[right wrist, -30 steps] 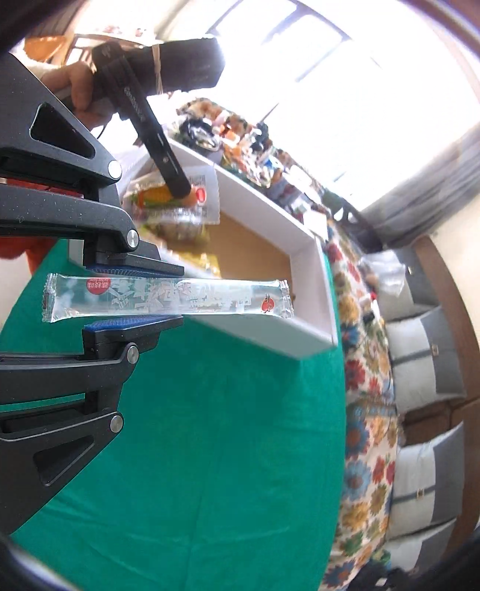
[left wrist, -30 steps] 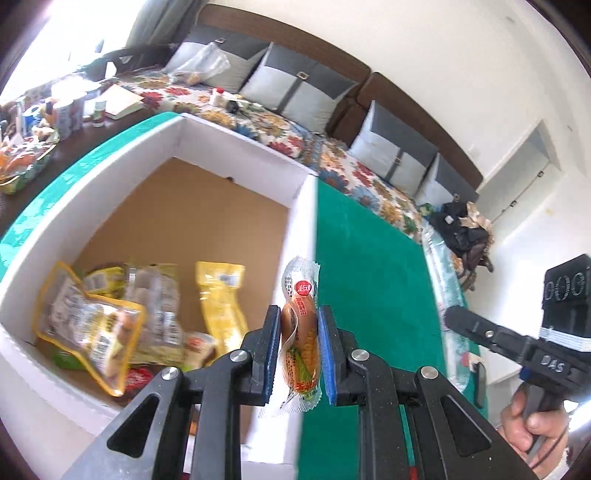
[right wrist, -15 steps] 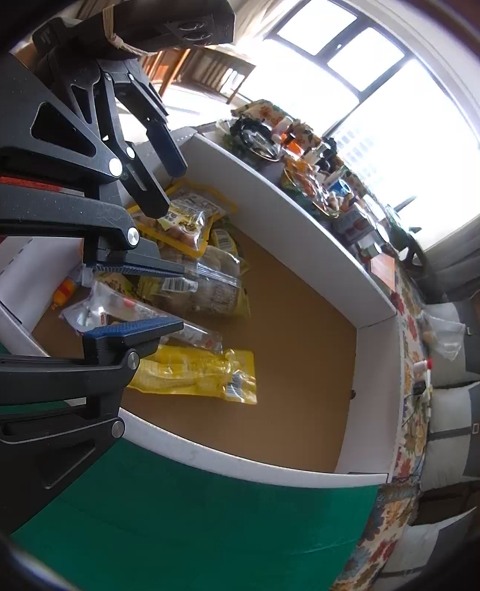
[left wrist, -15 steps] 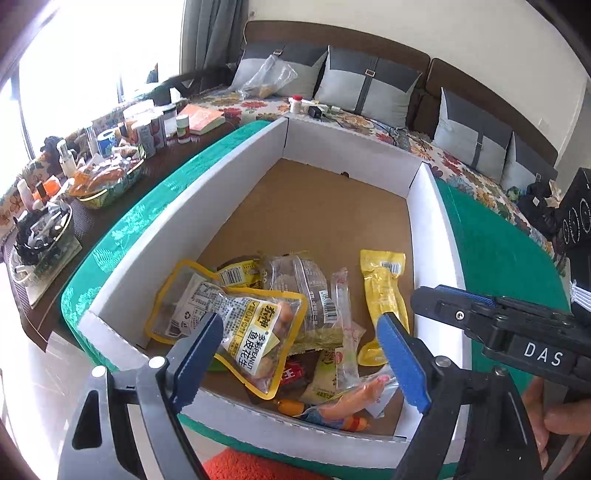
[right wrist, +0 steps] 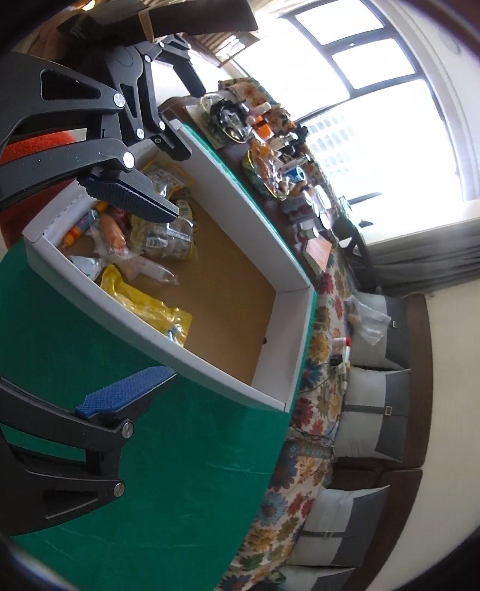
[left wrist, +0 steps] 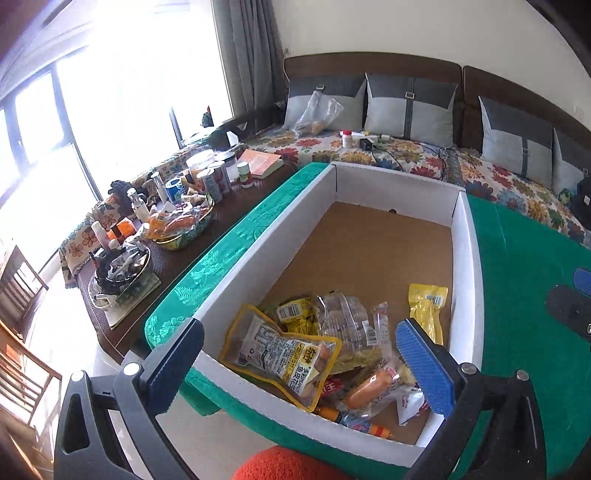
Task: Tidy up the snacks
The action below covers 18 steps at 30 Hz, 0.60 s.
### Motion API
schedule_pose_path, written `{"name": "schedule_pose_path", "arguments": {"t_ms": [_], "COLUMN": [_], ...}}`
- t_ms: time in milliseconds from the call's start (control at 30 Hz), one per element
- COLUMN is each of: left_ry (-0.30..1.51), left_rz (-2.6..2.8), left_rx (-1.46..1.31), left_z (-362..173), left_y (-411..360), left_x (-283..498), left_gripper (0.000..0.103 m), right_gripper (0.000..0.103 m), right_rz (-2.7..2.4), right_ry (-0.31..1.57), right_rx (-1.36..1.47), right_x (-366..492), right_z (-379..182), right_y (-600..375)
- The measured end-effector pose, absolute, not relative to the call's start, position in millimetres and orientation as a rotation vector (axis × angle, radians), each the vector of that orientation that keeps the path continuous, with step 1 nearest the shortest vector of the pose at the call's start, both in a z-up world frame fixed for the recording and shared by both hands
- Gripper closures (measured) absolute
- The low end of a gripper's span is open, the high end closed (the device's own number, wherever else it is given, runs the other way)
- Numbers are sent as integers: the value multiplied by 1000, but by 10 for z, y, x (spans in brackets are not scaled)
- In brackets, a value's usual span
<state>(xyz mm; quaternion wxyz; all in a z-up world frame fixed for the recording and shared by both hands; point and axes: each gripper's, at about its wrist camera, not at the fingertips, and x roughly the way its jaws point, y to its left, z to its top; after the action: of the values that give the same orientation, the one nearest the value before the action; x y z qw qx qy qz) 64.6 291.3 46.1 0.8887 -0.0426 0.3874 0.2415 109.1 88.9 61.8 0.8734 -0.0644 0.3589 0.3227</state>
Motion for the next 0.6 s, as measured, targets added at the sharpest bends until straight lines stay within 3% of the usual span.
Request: {"name": "schedule_pose_path", "arguments": {"t_ms": [600], "left_ry": [829], "left_rz": [513], "left_rx": [-120], "left_z": [376], "left_y": [2982], "left_x": [537], "left_gripper": [0], "right_gripper": [20], "right_rz": [664], "right_ry": [848], "right_rx": [-230], "right_x": [989], "right_z": [376], "right_y": [1078]}}
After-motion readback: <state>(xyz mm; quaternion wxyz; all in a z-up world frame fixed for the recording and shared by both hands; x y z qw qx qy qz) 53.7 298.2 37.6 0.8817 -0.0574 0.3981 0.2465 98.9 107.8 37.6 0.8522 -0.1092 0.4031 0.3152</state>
